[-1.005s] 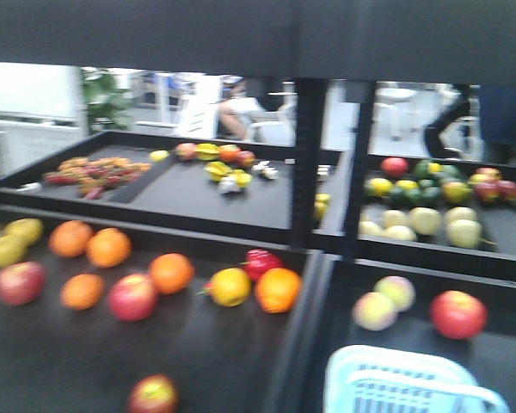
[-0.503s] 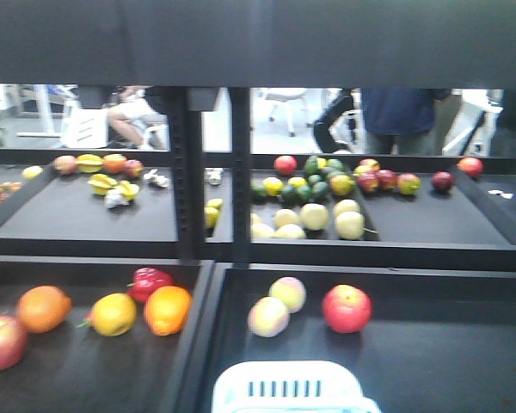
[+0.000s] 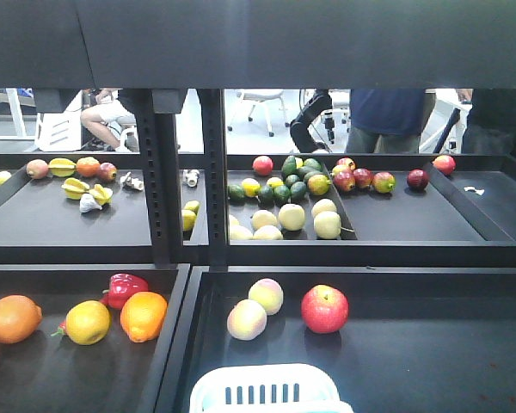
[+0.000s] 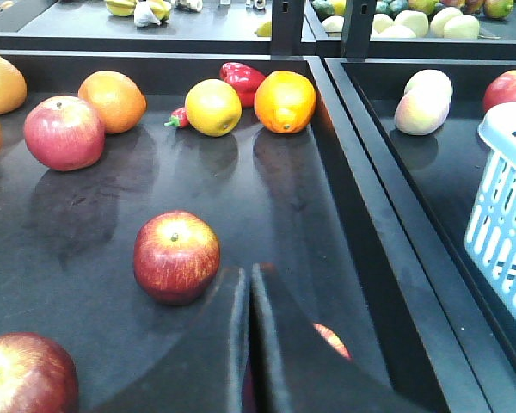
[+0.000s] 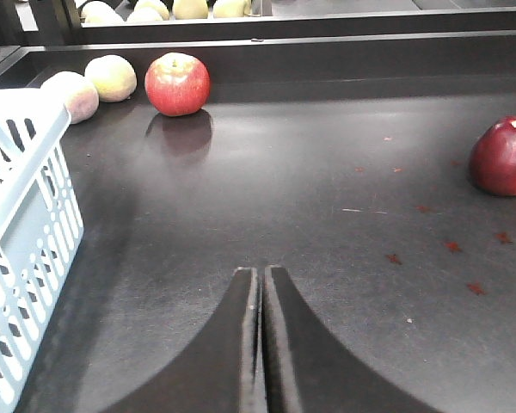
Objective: Pick three apples into basket with both arms
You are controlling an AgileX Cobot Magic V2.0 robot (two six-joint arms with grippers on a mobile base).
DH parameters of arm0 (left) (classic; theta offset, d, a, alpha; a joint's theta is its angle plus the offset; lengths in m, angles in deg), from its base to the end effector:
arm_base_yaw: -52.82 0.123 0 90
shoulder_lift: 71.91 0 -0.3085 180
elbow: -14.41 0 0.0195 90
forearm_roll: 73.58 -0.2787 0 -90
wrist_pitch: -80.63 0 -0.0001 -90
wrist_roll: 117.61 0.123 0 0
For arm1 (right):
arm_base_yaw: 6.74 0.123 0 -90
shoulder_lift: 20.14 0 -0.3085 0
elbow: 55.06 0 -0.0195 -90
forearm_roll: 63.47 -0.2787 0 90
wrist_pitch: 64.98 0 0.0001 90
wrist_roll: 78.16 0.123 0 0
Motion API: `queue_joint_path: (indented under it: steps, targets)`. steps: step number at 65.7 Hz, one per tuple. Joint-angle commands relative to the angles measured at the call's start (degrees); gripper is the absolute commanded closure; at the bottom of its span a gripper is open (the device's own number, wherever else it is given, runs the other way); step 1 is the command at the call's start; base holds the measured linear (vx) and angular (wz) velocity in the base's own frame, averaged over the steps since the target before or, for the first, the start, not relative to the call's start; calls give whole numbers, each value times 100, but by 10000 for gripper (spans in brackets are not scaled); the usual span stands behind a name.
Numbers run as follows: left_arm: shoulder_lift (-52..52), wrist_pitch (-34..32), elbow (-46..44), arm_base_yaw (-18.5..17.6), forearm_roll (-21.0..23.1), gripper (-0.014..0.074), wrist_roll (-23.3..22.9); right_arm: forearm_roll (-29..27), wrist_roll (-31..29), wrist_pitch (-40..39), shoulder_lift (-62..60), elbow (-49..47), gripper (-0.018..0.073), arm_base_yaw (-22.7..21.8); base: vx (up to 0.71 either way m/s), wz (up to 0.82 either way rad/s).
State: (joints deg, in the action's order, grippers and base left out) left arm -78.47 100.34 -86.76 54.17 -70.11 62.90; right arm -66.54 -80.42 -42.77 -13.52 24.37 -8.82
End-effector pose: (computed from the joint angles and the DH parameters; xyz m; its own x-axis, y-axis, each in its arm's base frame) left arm 0.0885 -0.0004 0.1680 -0.2594 -0.0542 -0.9643 -0.0163 0.9985 -0.0517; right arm 0.0871 -0.0007 0.1586 -0.3125 0.0215 -0.9497 0.0203 0.9997 0.0160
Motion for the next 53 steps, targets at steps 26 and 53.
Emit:
queue_joint_path:
  steps: [26,53]
  targets:
    - [84,-334,-141,10,24,603,-51,8,-43,-413,-52,-15,564,-36,0,0]
    - [84,-2771,-141,10,1924,603,-1491,8,-43,-409,-52,-15,564,-36,0,0]
